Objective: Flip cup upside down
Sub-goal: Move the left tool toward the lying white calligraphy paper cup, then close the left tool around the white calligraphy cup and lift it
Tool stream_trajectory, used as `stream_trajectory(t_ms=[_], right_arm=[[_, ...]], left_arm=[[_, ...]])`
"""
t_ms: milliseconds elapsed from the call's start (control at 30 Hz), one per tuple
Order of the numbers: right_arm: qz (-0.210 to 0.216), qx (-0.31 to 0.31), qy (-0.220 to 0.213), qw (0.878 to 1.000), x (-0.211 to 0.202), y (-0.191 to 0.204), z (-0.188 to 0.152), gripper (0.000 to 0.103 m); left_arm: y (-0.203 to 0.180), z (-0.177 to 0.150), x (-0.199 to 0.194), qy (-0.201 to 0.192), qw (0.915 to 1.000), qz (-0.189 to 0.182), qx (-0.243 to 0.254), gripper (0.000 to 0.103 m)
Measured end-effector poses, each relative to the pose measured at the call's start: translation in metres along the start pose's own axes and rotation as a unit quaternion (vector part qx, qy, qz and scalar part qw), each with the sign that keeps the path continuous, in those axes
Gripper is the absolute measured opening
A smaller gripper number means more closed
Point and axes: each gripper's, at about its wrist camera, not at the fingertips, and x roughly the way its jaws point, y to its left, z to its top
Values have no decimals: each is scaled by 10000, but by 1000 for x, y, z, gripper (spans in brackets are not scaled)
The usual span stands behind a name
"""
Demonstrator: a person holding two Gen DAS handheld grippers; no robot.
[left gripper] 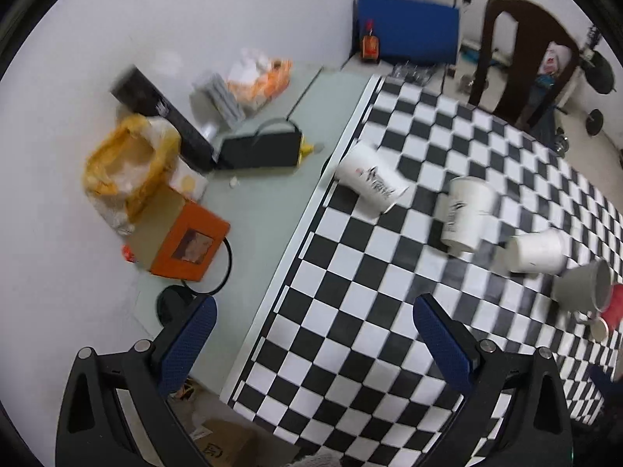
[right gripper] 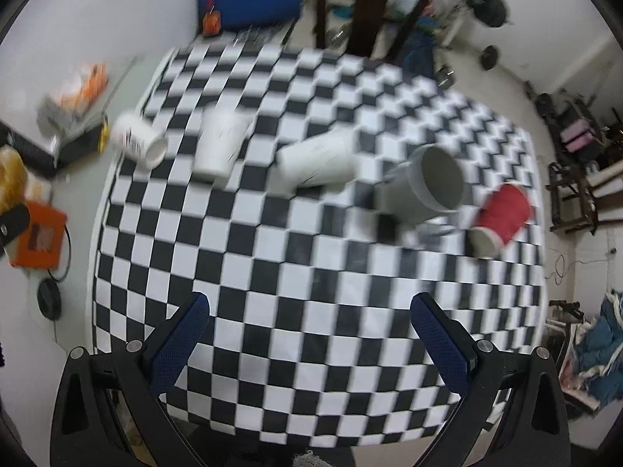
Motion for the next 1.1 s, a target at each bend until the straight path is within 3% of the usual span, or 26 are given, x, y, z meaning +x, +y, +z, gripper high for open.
stream_trajectory(t_ms=[167,300,500,600,767,833,900,933,1100], right_arm=[[-90,-171,512,9985,75,47,14,103],[-153,-98,876,9960,120,64,22,103],[-312,193,1142,9928,162,71,38,103],[-379,319,1177,9918,173,71,46,103],[-443,572,1252,9895,185,64,56,103],[-455,636,1287,9886,189,62,59,103],[-481,683,1297,9880,190,59,61,103],[-494,702,1303,9877,191,58,61,103],[-523,801,1325,9866,191,50,62,103]], left_arm=[[9,30,72,599,9974,-152,-365,103],[14,51,121,1190,9846,-780,-1016,103],[2,84,157,1393,9625,-1636,-1657,100],[-7,98,169,1434,9563,-1820,-1784,100],[-25,119,192,1446,9569,-1830,-1730,100],[-31,124,201,1463,9595,-1758,-1643,84],[-38,126,209,1461,9644,-1635,-1481,78],[-39,127,211,1421,9662,-1615,-1418,69],[-53,131,203,940,9849,-1229,-781,65]])
